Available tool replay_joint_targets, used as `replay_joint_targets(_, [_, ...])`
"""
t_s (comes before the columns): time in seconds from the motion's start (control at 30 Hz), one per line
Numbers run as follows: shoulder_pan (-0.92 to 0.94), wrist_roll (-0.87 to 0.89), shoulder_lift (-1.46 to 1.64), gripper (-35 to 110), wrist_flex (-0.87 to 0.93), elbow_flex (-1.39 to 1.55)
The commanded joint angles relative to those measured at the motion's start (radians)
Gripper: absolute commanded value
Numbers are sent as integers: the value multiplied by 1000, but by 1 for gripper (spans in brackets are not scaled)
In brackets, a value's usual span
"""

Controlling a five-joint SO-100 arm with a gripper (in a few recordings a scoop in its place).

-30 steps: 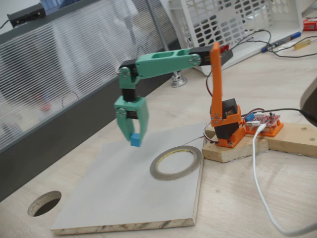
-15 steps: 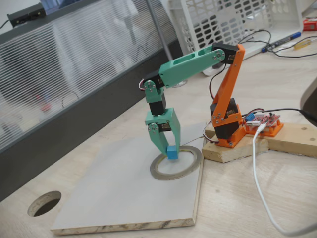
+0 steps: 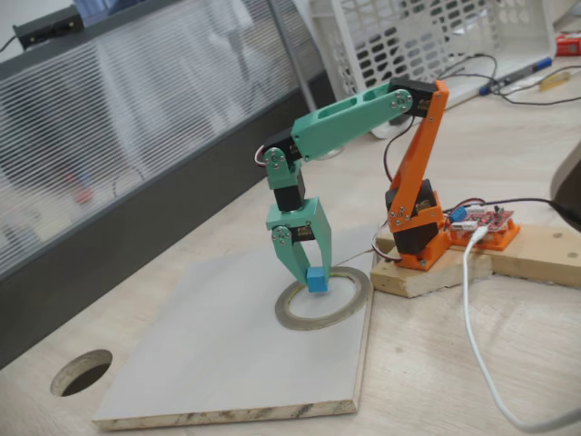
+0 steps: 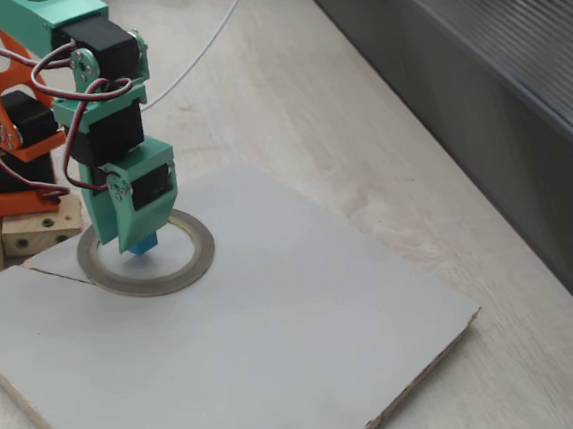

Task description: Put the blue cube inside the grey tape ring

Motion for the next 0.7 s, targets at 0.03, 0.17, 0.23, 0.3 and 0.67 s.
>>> replay_joint_targets(0.03, [3,9,21,0,-6,2])
replay_joint_targets(0.17, [3,11,20,0,3,2])
replay_joint_targets(0.23, [3,11,23,1,3,-2])
replay_joint_targets(0.3, [3,3,23,4,3,-3])
replay_joint_targets(0.67, [9,11,23,52,6,2])
